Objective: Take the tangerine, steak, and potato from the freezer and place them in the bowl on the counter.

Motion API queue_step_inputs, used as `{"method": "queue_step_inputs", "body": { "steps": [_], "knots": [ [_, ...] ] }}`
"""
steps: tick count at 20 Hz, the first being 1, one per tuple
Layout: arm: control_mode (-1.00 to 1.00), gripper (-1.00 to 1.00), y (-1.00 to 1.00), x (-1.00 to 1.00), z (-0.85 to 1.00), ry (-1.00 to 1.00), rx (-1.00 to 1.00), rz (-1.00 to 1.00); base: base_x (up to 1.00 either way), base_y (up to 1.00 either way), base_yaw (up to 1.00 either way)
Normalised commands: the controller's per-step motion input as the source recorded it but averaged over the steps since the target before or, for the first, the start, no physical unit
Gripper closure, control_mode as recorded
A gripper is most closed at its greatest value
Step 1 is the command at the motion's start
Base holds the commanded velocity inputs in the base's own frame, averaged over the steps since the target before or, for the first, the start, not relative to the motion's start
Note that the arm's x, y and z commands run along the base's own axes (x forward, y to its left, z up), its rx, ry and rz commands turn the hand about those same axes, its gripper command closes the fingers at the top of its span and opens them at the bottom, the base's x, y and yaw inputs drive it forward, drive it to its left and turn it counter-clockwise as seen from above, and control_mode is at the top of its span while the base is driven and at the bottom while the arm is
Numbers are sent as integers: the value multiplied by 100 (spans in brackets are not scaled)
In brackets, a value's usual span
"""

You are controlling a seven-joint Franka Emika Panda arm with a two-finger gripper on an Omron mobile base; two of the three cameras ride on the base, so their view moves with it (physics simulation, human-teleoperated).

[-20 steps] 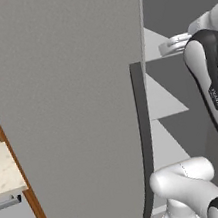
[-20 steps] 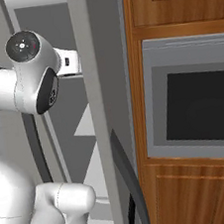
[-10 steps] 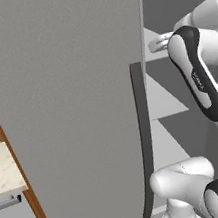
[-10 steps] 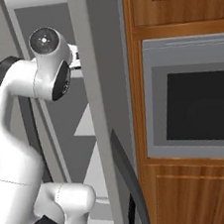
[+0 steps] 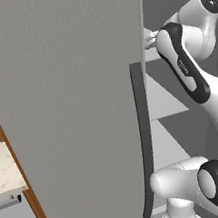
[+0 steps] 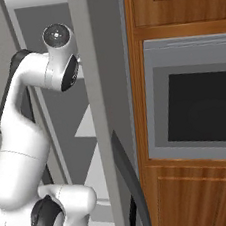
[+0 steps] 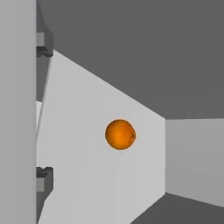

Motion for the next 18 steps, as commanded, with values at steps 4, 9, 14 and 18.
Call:
{"method": "queue_step_inputs", "body": {
  "steps": [4,9,14,18],
  "knots": [
    [-100,-100,-3,56,-9,0,0,3,0,0,0],
    [-100,-100,-12,48,-5,0,0,6,0,0,0],
    [-100,-100,-12,43,-1,1,0,7,0,0,0],
    [-100,-100,0,38,-2,2,0,5,0,0,0]
  ]
}}
